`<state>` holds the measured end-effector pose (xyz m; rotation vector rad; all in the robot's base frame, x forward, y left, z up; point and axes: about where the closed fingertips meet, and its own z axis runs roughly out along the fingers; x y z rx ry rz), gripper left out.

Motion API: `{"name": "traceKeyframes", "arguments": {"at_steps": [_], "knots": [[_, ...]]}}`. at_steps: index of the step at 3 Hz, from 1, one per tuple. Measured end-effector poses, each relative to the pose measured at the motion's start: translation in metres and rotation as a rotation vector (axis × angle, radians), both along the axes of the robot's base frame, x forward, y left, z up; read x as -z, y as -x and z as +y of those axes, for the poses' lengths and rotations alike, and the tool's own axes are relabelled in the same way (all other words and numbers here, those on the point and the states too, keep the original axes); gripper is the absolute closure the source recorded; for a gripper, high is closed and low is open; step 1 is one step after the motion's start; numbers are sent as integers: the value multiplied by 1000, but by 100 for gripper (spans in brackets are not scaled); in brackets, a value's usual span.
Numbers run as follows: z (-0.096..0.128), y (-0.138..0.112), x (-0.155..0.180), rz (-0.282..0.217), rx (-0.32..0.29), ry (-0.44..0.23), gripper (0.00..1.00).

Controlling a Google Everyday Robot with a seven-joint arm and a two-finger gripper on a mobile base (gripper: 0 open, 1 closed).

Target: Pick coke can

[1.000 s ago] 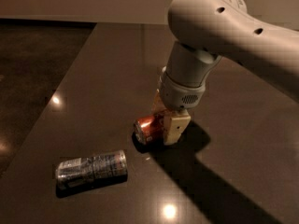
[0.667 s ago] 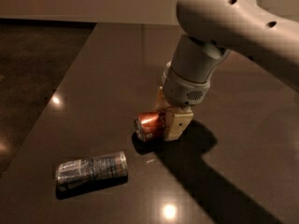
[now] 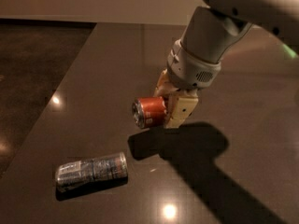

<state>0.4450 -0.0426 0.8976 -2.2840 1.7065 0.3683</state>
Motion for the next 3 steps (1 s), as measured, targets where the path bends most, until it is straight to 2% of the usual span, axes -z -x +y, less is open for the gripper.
{"name": "traceKeyframes", "arguments": {"at_steps": [2, 3], "knots": [[0, -5, -58, -47, -12, -87, 100], [0, -5, -58, -47, -12, -87, 100]]}}
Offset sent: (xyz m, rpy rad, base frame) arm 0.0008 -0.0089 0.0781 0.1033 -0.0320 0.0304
